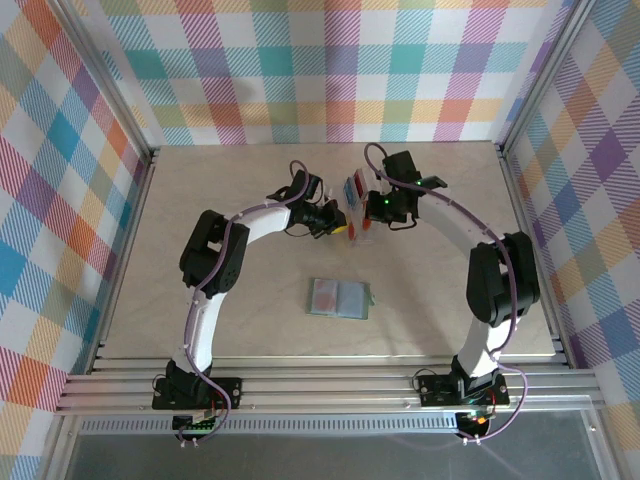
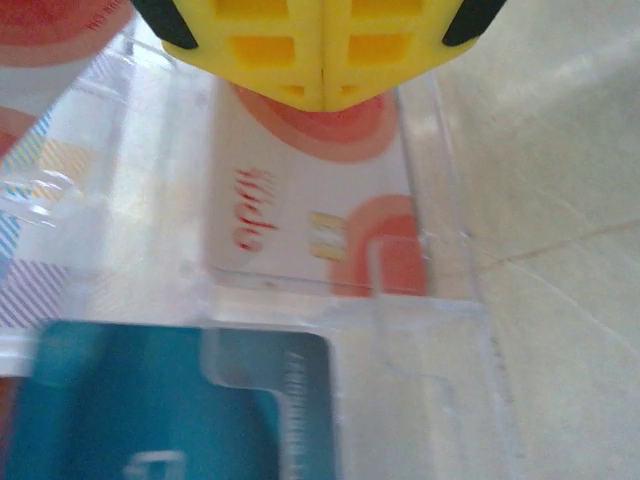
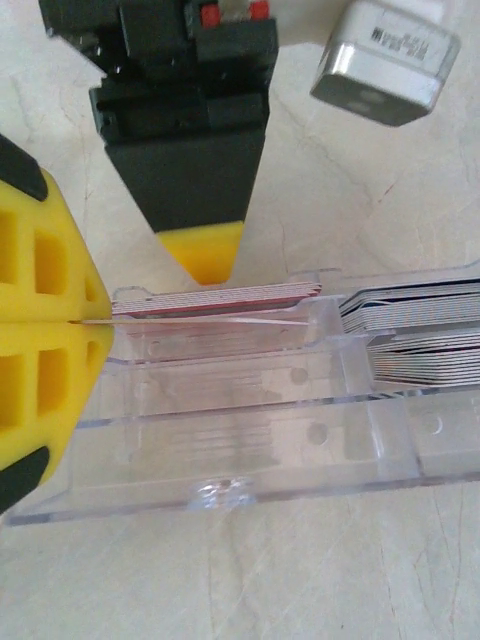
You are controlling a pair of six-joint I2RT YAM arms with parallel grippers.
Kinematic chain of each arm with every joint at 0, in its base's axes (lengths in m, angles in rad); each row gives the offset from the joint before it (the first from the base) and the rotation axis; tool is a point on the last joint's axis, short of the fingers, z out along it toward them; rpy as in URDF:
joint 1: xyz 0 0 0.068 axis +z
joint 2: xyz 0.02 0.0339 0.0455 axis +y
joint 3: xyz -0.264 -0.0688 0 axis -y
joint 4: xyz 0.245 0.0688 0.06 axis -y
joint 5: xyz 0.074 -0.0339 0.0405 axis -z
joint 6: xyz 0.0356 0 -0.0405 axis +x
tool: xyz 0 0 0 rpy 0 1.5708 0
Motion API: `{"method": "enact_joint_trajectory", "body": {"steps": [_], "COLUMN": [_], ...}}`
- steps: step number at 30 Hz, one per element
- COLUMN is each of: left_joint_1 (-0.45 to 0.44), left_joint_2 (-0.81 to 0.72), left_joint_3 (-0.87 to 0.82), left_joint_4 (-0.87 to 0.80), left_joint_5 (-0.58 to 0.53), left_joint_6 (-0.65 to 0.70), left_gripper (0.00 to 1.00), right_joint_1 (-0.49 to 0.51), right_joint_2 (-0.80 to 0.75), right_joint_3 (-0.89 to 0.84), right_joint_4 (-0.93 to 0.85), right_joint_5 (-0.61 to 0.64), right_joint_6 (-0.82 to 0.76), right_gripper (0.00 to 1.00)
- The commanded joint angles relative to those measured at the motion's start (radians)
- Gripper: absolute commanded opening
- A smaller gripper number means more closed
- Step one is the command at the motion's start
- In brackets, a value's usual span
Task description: Put the credit cards into the card holder
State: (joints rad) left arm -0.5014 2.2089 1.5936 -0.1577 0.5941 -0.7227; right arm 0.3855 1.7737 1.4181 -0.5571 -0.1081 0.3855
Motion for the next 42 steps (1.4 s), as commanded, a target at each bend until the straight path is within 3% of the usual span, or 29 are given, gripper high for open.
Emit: {"method": "enact_joint_trajectory", "body": {"steps": [1, 9, 16, 22, 42], "left_joint_1": [0.004, -0.017, -0.081, -0.141, -0.198], "left_joint_2": [-0.148, -0.383, -0.528, -0.515, -0.402], "left_joint_3": [-0.024, -0.233, -0.454, -0.522, -0.574], "left_joint_4": [-0.049, -0.197, -0.285, -0.264, -0.236], "left_joint_5": [0.018, -0.103, -0.259, -0.314, -0.376], "left_joint_6": [0.058, 0.153, 0.259, 0.3, 0.3], "left_gripper": [0.02, 0.12, 0.2, 0.2, 0.16], "right_joint_1": [0.004, 0.014, 0.104, 0.19, 0.204], "right_joint_2": [-0.107, -0.353, -0.491, -0.488, -0.311], "right_joint_3": [-0.043, -0.326, -0.573, -0.707, -0.797], "right_joint_4": [0.05, 0.222, 0.344, 0.397, 0.527], "right_joint_5": [-0.002, -0.161, -0.278, -0.297, -0.446], "right_joint_6": [0.023, 0.102, 0.161, 0.209, 0.265], "right_gripper": [0.0, 0.0, 0.0, 0.0, 0.0]}}
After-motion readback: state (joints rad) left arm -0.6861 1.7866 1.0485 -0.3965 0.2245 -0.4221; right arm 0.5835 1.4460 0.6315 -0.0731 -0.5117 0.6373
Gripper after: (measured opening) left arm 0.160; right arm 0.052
